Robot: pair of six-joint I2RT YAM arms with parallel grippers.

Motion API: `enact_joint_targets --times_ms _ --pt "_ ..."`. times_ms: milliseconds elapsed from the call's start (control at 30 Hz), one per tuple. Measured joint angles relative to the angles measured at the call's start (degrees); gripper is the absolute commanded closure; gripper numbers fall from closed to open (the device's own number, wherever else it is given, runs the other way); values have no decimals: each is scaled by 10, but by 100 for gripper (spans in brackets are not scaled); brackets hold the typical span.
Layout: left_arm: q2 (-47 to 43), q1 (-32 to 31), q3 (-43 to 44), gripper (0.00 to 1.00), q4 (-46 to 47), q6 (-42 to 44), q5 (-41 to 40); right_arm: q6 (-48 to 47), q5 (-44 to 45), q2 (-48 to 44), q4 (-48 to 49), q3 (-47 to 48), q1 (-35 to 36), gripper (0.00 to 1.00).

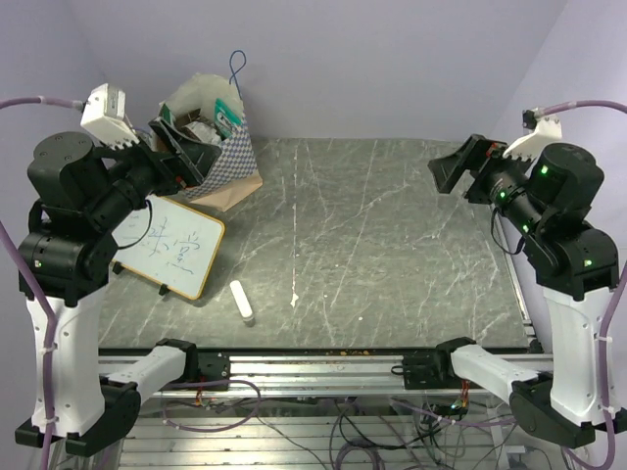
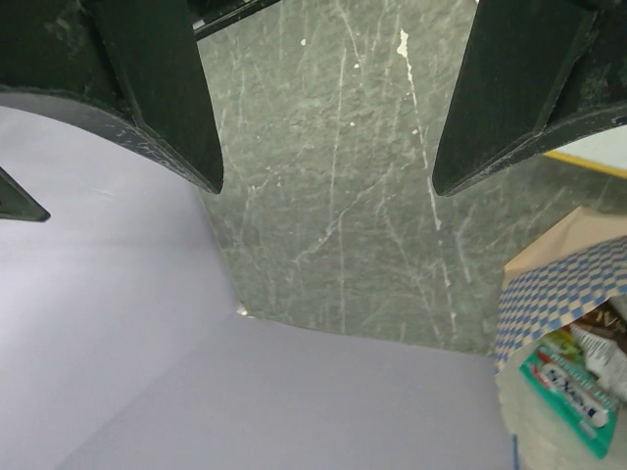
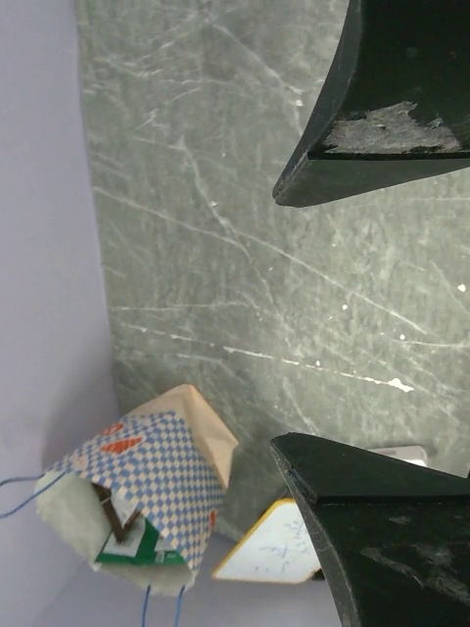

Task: Take the snacks out of the paper bag
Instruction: Move the paper bag to the center of the board.

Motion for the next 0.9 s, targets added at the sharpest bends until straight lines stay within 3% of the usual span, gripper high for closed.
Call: enact_joint_targets --times_ms 533,900 --pt "-75 0 -175 1 16 -38 -112 4 27 -39 -37 -78 -35 0" --pt "0 0 -154 3 37 -35 -160 -12 6 -67 -42 -116 -33 0"
